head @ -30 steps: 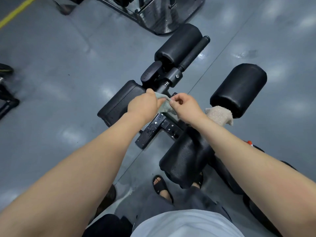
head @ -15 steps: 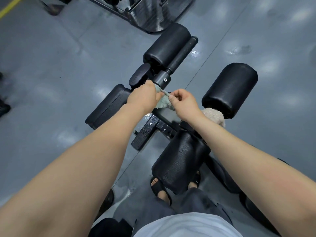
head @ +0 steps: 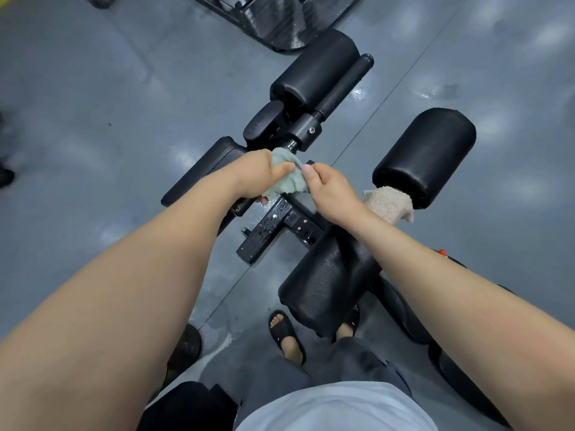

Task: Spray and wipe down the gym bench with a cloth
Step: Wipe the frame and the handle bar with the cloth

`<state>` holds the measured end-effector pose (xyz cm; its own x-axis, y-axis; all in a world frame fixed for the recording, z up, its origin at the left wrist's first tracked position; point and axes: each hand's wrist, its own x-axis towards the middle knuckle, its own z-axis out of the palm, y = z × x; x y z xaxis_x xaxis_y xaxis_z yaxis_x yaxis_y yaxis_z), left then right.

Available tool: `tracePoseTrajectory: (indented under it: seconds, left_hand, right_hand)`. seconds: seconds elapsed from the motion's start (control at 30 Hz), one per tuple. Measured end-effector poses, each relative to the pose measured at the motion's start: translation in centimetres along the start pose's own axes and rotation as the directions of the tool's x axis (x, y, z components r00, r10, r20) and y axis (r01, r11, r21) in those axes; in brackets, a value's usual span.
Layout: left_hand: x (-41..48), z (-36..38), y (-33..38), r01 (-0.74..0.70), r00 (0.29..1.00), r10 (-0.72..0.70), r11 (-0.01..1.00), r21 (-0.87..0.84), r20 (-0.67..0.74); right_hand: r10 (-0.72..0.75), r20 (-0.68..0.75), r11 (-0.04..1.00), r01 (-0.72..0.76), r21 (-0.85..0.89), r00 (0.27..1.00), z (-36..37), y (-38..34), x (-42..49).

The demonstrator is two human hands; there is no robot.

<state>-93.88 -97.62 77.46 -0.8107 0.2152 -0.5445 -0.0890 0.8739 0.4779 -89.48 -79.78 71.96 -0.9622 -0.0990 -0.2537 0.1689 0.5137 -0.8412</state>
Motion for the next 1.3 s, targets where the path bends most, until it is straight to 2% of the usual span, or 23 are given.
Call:
tracePoseTrajectory:
  seconds: [0.17,0.3,0.47,0.6,0.83,0.97,1.13,1.3]
  left_hand:
    - [-2.5,0.0,-0.6,-0.034,0.999,0.033,0.999,0.024,0.026]
    - [-3.9,0.4,-1.5,-0.060,0.998,0.061,0.998,0.034,-0.012]
    - [-5.5,1.1,-3.7,0.048,0.998,-0.047,0.998,0.034,-0.031]
    - [-6.7,1.5,-4.2,0.114,0.992,-0.107,0.986,0.124,-0.060]
    - [-6.9,1.9,-4.2,0.137,0.990,-0.125,0.956,0.259,-0.061]
    - [-7.3,2.6,-4.1,0.193,0.979,-0.171,0.951,0.240,-0.110]
    - [-8.2,2.9,-3.2,0.289,0.946,-0.258,0.945,0.150,-0.195]
    - [-9.7,2.3,-2.4,0.287,0.936,-0.241,0.944,0.160,-0.258]
  right_hand:
    - [-0.045,0.129,0.994,0.057,-0.092,0.991,1.9,-0.2,-1.3]
    - [-0.035,0.190,0.988,0.062,-0.139,0.981,2.6,-0.5,-2.0]
    - [-0.055,0.260,0.985,0.095,-0.143,0.964,3.5,-1.0,-2.8]
    - [-0.051,0.299,0.986,0.095,-0.136,0.953,4.6,-1.0,-3.3]
    - [-0.061,0.356,0.979,0.126,-0.162,0.933,4.9,-1.2,-3.4]
    - [-0.069,0.390,0.975,0.145,-0.169,0.918,4.5,-1.3,-3.1]
    - [-0.107,0.419,0.980,0.168,-0.110,0.902,4.1,-1.6,-2.9]
    - [-0.168,0.438,0.985,0.166,0.043,0.883,3.3,-1.8,-3.5]
